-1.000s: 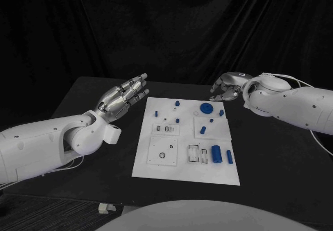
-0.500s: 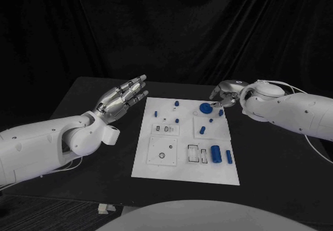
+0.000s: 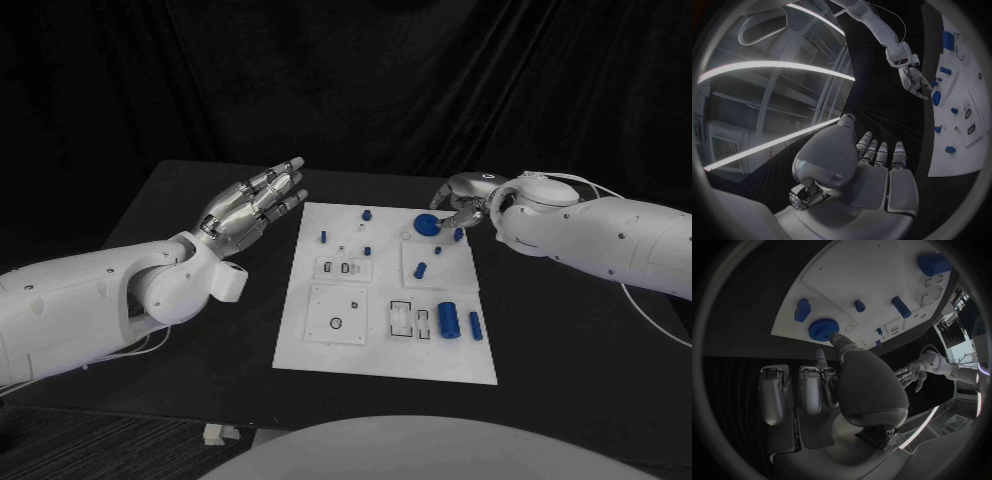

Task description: Assemble the parts on the task board

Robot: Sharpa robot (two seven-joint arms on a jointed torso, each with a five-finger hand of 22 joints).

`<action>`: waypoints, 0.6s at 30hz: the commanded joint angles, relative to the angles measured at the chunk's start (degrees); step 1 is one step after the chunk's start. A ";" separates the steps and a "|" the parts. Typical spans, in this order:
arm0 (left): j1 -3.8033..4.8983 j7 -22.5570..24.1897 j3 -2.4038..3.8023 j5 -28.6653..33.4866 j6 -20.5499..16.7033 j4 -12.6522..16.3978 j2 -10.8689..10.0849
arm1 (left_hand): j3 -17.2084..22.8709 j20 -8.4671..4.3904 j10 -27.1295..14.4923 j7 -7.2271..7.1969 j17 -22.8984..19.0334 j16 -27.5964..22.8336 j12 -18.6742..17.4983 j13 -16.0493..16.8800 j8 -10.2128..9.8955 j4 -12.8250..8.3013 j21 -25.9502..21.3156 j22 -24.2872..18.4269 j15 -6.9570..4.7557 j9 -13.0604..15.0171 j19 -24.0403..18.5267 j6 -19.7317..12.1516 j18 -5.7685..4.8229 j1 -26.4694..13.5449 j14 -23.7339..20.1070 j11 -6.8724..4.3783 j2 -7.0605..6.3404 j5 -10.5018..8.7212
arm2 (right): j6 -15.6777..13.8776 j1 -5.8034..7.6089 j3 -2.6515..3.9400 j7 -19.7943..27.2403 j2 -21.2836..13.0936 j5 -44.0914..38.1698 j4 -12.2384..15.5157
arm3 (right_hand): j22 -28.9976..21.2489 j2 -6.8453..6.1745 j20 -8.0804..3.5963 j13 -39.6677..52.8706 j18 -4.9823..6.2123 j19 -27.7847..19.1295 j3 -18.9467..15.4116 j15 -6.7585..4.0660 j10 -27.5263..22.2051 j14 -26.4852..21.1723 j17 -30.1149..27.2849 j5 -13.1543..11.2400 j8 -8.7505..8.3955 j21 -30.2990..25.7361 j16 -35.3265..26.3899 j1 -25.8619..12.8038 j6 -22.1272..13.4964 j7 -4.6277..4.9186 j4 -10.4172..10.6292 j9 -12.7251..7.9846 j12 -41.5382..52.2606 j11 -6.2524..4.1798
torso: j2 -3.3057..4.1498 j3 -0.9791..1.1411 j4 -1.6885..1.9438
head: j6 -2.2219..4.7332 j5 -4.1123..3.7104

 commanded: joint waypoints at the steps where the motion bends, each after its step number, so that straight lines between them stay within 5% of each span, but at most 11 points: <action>1: -0.10 0.41 0.06 -0.07 1.03 0.02 0.09 | 0.39 0.28 0.05 0.06 -0.09 -0.21 0.32 0.08 0.38 0.08 -0.19 -0.10 0.48 0.07 0.07 0.08 0.18 0.64 -0.02 0.47 0.11 0.32 | 0.42 -0.37 0.02 -1.88 0.47 -1.04 -0.72 | 15.07 0.06 -0.06 15.08 -0.42 5.84 -0.13 0.19 5.89 6.01 15.07 -0.31 0.22 0.36 0.15 -0.04 -0.74 0.21 -0.31 0.17 0.20 0.53 | -0.02 -0.02 0.04 | -0.01 -0.09; 18: -0.12 0.02 0.06 -0.07 1.79 -0.09 0.20 | 0.39 0.28 0.05 0.08 -0.09 -0.21 0.31 0.08 0.40 0.11 -0.19 -0.10 0.50 0.07 0.07 0.12 0.16 0.64 -0.02 0.48 0.11 0.30 | 1.47 -1.30 0.03 -2.84 3.40 -1.25 -4.52 | 14.92 0.04 0.84 15.08 -0.35 5.69 -2.02 0.99 5.89 6.01 15.07 -6.17 6.94 0.18 0.15 -2.66 -4.87 1.00 0.48 3.73 0.20 1.34 | -0.02 -0.03 0.04 | -0.01 0.10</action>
